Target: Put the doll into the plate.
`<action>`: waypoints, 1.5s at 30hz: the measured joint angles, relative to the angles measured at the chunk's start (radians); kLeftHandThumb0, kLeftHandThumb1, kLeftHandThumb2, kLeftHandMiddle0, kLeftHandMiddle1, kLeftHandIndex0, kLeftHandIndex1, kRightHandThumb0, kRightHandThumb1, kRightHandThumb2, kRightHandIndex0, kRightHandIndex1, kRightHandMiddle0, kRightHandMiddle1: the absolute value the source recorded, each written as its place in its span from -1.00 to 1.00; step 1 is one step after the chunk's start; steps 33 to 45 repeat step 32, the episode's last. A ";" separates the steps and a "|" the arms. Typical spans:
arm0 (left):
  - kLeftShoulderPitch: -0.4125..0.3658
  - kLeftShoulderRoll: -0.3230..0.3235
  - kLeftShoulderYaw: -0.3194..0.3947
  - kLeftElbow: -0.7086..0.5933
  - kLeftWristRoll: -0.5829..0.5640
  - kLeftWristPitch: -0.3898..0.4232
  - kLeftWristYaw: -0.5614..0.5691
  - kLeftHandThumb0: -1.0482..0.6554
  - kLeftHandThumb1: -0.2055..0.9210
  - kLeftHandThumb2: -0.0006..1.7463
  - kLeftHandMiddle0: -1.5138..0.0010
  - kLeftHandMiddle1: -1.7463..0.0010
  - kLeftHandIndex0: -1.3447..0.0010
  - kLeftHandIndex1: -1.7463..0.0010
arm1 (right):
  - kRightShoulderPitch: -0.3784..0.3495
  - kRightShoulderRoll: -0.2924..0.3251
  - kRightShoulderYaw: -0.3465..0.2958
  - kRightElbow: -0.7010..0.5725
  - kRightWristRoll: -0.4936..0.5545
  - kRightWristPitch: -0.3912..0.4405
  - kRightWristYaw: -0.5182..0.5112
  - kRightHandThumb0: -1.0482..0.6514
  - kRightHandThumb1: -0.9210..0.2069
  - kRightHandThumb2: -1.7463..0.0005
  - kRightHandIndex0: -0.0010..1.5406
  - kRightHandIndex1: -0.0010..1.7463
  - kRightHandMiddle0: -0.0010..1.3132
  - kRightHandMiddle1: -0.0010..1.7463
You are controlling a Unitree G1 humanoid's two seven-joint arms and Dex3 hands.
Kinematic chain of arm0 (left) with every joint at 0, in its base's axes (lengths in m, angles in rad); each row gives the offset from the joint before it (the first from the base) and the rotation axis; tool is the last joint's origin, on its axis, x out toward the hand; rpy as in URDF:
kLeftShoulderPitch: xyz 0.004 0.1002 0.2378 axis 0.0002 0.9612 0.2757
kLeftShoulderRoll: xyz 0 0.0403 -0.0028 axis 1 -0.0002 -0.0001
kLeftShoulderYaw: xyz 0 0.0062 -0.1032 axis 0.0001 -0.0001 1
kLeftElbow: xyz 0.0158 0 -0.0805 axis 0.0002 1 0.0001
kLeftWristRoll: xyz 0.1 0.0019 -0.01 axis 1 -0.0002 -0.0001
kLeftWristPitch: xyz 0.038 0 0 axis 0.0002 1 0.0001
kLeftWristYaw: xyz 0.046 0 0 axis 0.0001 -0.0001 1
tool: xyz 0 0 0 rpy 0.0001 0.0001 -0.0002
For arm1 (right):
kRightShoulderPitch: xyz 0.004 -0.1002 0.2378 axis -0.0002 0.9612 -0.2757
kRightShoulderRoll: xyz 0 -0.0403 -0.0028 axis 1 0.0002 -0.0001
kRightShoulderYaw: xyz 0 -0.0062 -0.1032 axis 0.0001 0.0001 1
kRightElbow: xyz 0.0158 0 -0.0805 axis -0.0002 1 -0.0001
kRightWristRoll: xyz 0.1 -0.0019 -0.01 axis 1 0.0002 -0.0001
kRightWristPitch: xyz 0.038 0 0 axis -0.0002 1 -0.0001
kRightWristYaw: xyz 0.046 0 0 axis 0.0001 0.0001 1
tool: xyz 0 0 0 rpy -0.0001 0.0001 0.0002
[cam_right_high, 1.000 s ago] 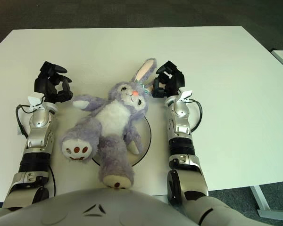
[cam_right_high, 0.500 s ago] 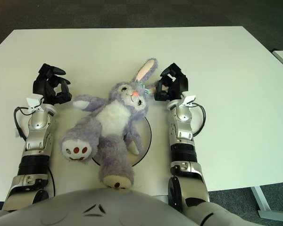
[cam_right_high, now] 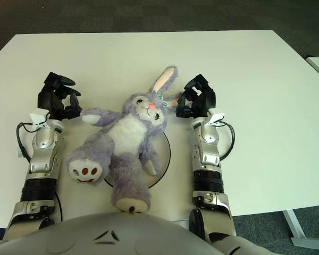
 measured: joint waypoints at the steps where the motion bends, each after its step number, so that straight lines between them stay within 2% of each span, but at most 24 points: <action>1: 0.003 -0.002 -0.002 -0.006 0.000 0.000 0.000 0.22 -0.13 0.56 0.31 -1.00 0.24 -1.00 | 0.002 0.002 0.000 -0.002 0.019 0.000 0.017 0.23 0.72 -0.93 0.22 0.83 0.00 1.00; 12: 0.037 -0.017 -0.021 -0.049 -0.001 0.008 -0.001 0.22 -0.16 0.58 0.29 -1.00 0.22 -1.00 | 0.028 0.022 -0.020 -0.019 0.284 0.035 0.234 0.23 0.69 -0.87 0.22 0.74 0.01 1.00; 21: 0.060 -0.031 -0.029 -0.068 -0.007 0.003 -0.001 0.22 -0.15 0.58 0.29 -1.00 0.23 -1.00 | 0.040 0.046 -0.080 -0.053 0.545 0.189 0.342 0.23 0.69 -0.86 0.24 0.71 0.00 1.00; 26: 0.075 -0.044 -0.033 -0.089 -0.008 0.001 -0.001 0.22 -0.12 0.55 0.31 -1.00 0.25 -1.00 | 0.038 0.050 -0.119 -0.052 0.652 0.270 0.397 0.23 0.57 -0.73 0.25 0.55 -0.04 1.00; 32: 0.081 -0.046 -0.037 -0.090 -0.002 -0.020 -0.001 0.22 -0.09 0.53 0.33 -1.00 0.27 -1.00 | 0.033 0.049 -0.143 -0.037 0.685 0.326 0.404 0.23 0.48 -0.64 0.23 0.46 -0.05 1.00; 45: 0.081 -0.046 -0.037 -0.090 -0.002 -0.020 -0.001 0.22 -0.09 0.53 0.33 -1.00 0.27 -1.00 | 0.033 0.049 -0.143 -0.037 0.685 0.326 0.404 0.23 0.48 -0.64 0.23 0.46 -0.05 1.00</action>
